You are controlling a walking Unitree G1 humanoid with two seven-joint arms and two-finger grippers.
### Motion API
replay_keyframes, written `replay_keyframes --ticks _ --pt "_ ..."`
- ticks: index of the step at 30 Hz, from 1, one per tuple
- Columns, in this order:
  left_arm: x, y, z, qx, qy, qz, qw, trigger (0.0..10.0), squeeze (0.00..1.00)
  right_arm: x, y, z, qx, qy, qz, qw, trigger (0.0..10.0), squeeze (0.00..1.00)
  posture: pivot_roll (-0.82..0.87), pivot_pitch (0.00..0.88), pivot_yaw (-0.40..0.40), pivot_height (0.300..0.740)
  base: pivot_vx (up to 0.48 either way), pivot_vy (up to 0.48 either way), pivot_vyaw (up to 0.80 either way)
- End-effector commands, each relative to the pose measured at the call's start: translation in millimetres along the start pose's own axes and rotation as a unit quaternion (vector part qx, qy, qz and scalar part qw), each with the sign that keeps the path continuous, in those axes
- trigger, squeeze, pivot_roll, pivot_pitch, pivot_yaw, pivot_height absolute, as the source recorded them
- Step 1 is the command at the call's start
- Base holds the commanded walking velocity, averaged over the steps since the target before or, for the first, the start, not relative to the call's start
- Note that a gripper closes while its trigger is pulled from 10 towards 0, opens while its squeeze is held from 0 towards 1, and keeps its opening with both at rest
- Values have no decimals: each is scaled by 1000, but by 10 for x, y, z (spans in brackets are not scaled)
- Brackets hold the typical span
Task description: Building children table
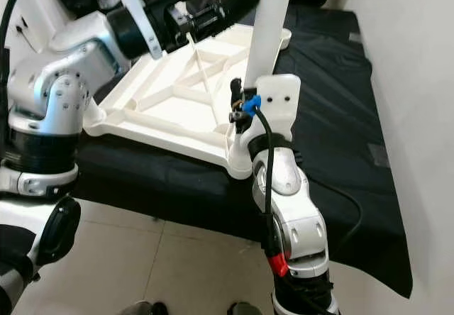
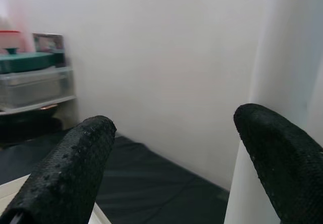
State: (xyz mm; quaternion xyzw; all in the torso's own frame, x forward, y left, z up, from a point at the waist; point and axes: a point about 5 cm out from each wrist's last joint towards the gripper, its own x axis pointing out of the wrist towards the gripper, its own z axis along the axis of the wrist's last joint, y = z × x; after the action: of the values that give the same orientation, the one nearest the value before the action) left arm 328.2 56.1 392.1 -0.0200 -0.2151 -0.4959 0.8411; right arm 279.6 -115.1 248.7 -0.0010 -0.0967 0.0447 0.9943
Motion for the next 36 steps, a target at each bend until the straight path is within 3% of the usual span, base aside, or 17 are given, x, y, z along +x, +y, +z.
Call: replay_keyframes --ticks 1,5,11,15,25,36 --pt "121 -54 65 -17 -3 -39 999 10000 0 -21 -2 -358 0 103 -3 995 0 0 -52 169 -13 740 0 0 0" --pt "248 -79 120 -32 7 -98 995 10000 0 -15 12 -341 2 101 -1 995 0 0 -53 171 -13 740 0 0 0" --pt "260 -147 137 -25 11 -145 989 10000 0 -18 35 -339 4 101 2 995 0 0 -53 173 -11 740 0 0 0" --pt "227 -231 161 -21 11 -207 978 10000 0 -18 51 -335 6 100 5 995 0 0 -54 175 -11 740 0 0 0" --pt "198 -228 239 -14 -5 -226 974 10000 0 -18 70 -332 9 101 8 995 0 0 -52 175 -14 740 0 0 0" --pt "369 -119 68 -25 16 -170 985 10000 0 -22 102 -321 12 99 13 995 0 0 -57 171 -13 740 0 0 0"
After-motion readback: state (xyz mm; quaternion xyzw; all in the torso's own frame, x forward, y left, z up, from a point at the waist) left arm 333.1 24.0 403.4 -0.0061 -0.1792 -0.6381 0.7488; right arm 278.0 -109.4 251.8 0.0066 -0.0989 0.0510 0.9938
